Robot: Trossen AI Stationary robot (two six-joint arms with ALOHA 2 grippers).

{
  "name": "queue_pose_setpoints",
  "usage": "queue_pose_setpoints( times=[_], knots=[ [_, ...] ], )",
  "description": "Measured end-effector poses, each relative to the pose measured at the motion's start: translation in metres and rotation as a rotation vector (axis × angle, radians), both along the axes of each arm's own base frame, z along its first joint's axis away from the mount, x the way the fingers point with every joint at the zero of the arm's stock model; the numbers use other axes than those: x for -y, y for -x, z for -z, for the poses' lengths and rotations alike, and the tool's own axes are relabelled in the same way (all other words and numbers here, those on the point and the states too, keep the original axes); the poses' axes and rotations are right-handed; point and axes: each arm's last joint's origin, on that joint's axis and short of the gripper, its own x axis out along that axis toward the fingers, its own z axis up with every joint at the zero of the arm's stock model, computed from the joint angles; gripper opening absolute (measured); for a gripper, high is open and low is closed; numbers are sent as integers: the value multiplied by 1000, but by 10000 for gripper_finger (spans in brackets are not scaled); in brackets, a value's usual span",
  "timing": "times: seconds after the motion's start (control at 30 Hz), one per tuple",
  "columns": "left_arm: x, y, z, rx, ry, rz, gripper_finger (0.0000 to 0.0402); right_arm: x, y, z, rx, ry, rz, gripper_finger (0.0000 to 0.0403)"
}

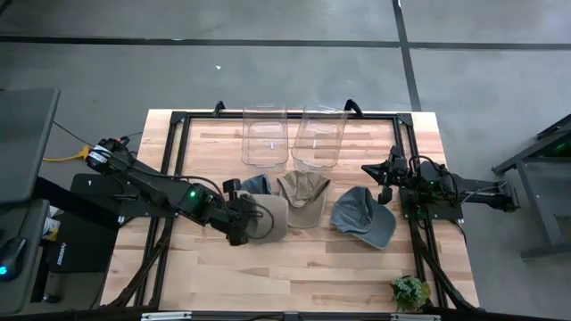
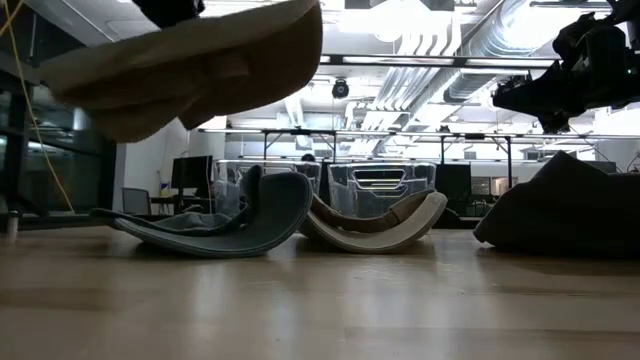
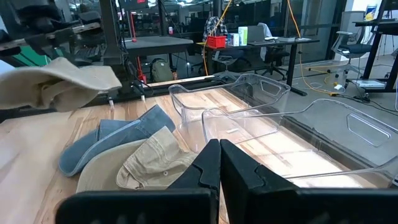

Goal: Pick & Place hat
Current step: Put the left brown cap into the left transparent bin

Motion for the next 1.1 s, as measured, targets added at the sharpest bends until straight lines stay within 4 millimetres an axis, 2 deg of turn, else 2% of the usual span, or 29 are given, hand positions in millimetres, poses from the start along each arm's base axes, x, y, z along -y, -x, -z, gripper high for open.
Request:
queue_pose_setpoints(
  times=[0.13, 0.4, 0.67, 0.93, 1.1],
  knots=[
    [-7, -4, -1, 66, 132, -194, 0, 0, 0, 0, 0, 0, 0, 0],
    [-38, -14, -3, 147, 304, -545, 0, 0, 0, 0, 0, 0, 0, 0],
    [-78, -25, -45, 291, 462, -769, 0, 0, 0, 0, 0, 0, 0, 0],
    [-133, -25, -84, 422, 609, -969, 0, 0, 0, 0, 1, 0, 0, 0],
    [-175, -17, -95, 458, 682, -1056, 0, 0, 0, 0, 1, 0, 0, 0]
  ],
)
